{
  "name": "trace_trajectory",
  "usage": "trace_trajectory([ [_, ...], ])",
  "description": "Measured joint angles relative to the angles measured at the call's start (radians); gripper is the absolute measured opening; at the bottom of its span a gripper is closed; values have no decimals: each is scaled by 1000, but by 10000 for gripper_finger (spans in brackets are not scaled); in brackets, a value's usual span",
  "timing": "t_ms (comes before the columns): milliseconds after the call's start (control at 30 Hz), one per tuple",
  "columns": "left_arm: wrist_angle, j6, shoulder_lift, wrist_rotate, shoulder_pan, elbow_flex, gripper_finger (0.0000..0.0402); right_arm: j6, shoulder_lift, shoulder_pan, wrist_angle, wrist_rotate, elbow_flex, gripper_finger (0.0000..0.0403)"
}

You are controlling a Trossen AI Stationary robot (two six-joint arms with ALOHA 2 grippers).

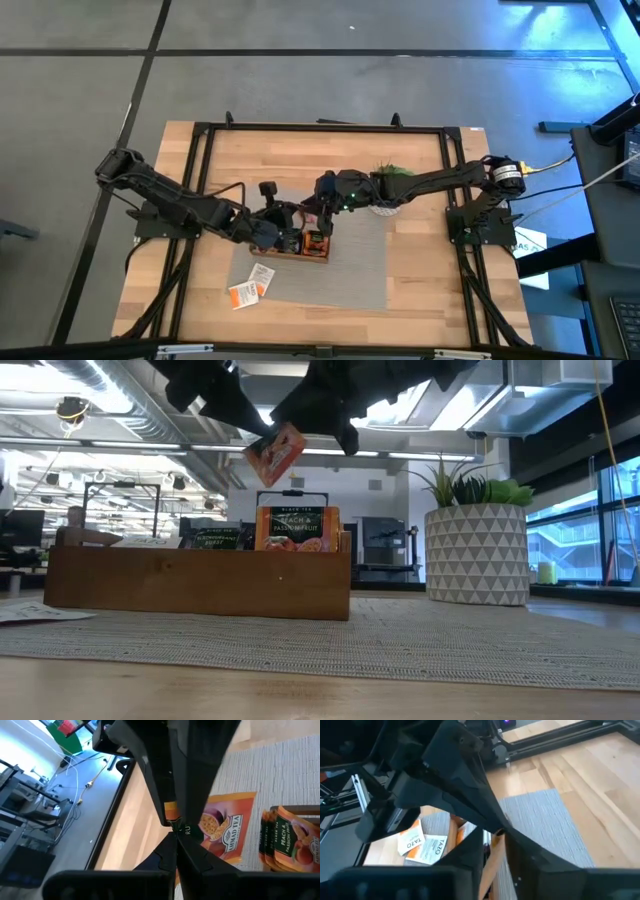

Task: Pick & Place Tea
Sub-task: Put the orange tea bag into the right section of the wooden organizer

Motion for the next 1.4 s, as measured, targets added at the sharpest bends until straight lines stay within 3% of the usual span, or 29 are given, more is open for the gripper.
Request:
trace_trajectory([
  [233,-1,10,0,3,0,0,2,-4,0,0,-7,2,0,7],
  [600,-22,12,-7,15,-11,0,11,-42,-8,1,-42,13,0,4],
  [800,-57,-58,-100,34,-36,-48,50,-107,-66,57,-70,105,-2,2],
  [900,-16,-105,-183,39,-48,-120,61,-132,-90,126,-40,205,-30,2],
  [1033,129,-123,-304,41,-70,-234,68,-138,-133,218,141,283,-152,2],
  [1200,276,-98,-428,39,-80,-326,69,-82,-187,294,576,235,-391,2],
  [1300,301,-98,-478,44,-80,-343,68,-140,-139,332,842,219,-492,1],
  [1400,307,-113,-502,67,-80,-343,68,-242,-75,366,986,209,-523,1],
])
